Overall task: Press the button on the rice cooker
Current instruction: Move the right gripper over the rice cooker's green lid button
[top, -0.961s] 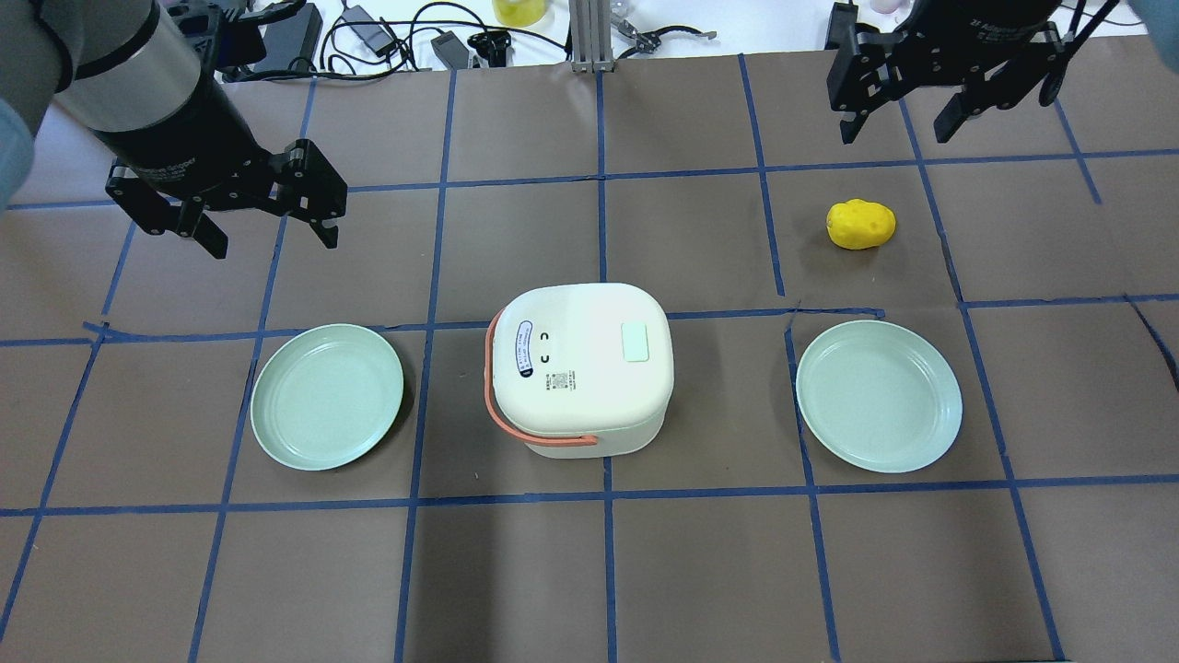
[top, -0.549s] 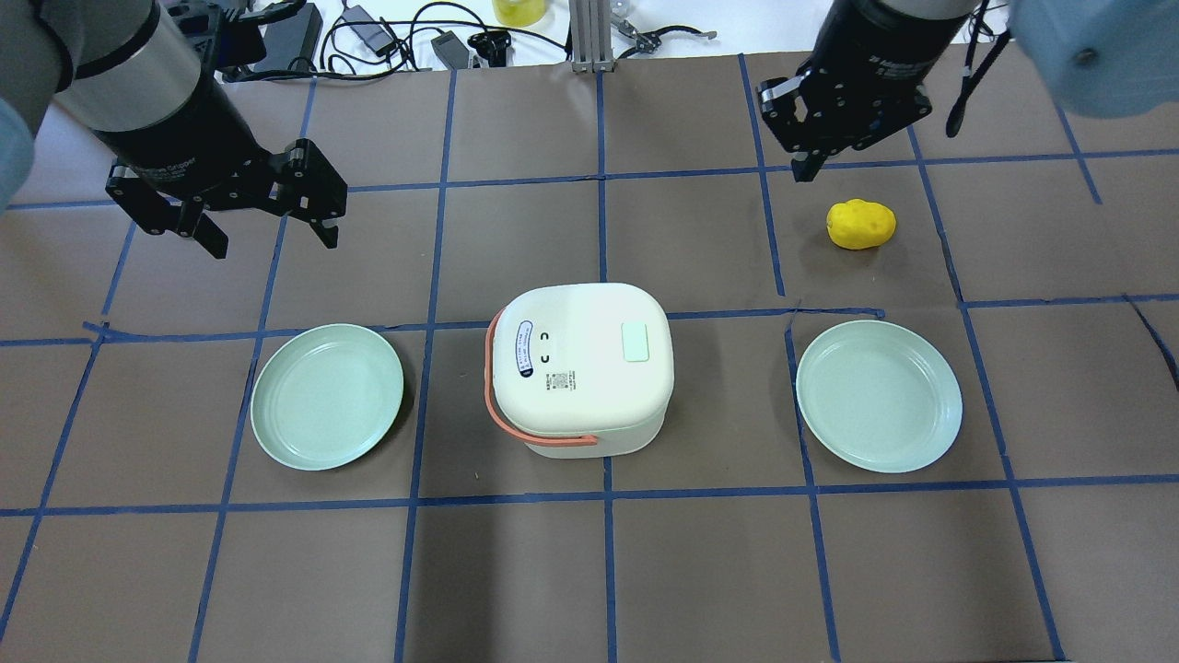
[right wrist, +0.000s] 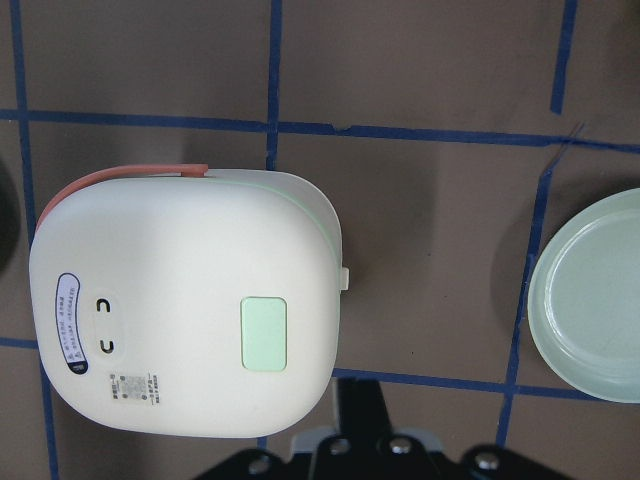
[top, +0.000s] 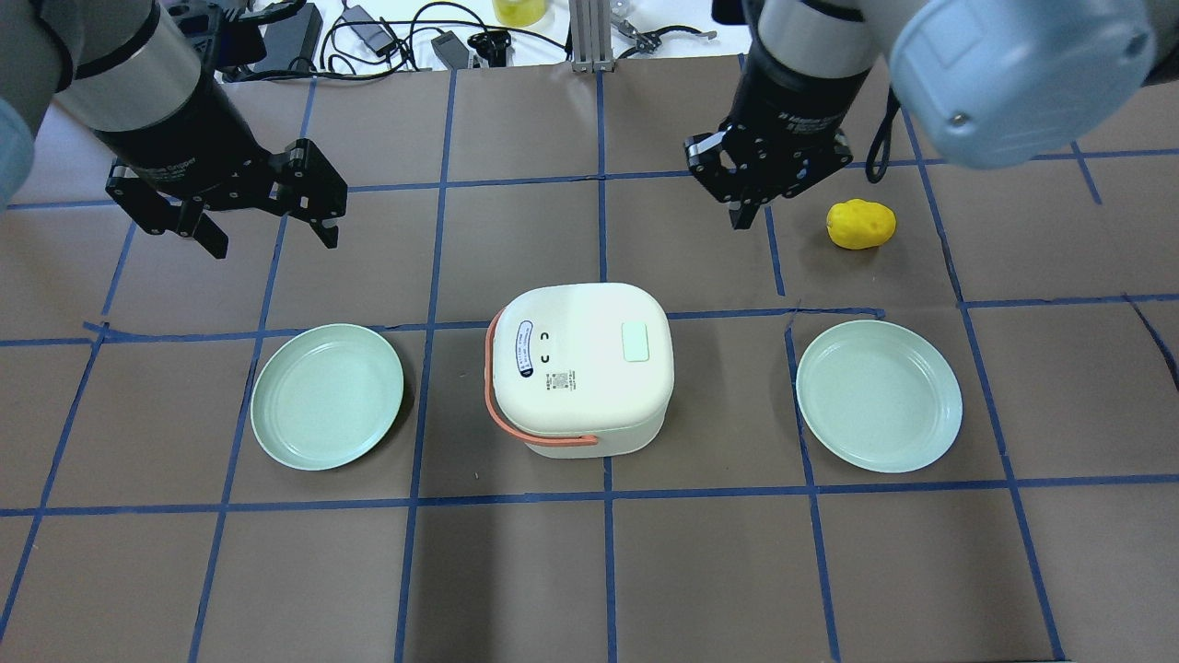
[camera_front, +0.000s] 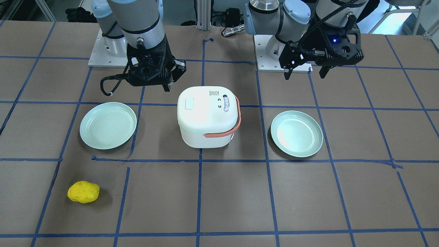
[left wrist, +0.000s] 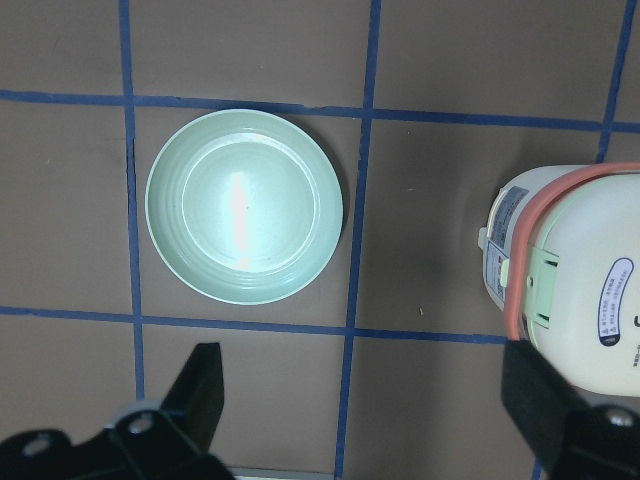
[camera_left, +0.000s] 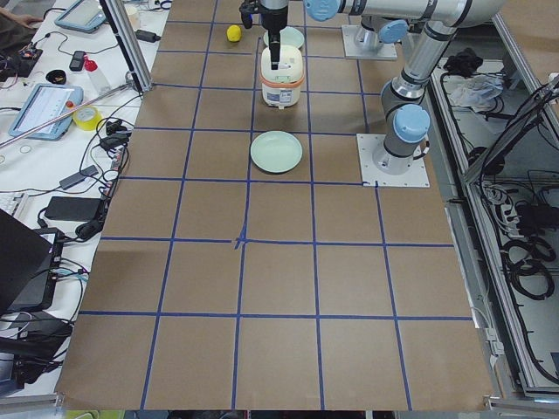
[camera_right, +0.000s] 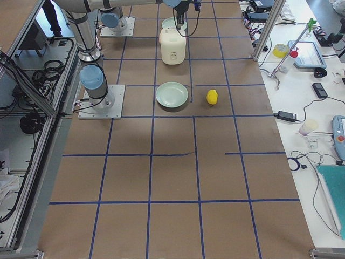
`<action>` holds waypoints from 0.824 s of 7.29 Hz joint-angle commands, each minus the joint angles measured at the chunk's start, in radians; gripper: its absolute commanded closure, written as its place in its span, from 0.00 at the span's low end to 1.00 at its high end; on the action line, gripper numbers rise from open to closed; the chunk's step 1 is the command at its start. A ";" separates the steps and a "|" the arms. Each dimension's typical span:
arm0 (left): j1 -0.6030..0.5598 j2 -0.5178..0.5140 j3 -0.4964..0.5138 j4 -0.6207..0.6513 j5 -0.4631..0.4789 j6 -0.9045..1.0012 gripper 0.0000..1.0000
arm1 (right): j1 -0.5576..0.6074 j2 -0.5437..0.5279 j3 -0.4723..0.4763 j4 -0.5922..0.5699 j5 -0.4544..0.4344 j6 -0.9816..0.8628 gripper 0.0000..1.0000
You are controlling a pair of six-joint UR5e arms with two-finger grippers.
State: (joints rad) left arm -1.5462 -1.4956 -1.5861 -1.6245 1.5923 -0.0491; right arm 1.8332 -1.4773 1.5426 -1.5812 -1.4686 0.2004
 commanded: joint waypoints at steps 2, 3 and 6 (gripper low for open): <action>0.000 0.000 0.000 0.000 0.000 -0.002 0.00 | 0.095 0.025 0.105 -0.121 -0.005 0.076 1.00; 0.000 0.000 0.000 0.000 0.000 0.000 0.00 | 0.104 0.028 0.132 -0.138 -0.007 0.074 1.00; 0.000 0.000 0.000 0.000 0.000 -0.002 0.00 | 0.107 0.042 0.160 -0.178 -0.006 0.071 1.00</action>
State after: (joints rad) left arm -1.5463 -1.4956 -1.5861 -1.6245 1.5923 -0.0495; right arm 1.9391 -1.4384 1.6952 -1.7499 -1.4722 0.2731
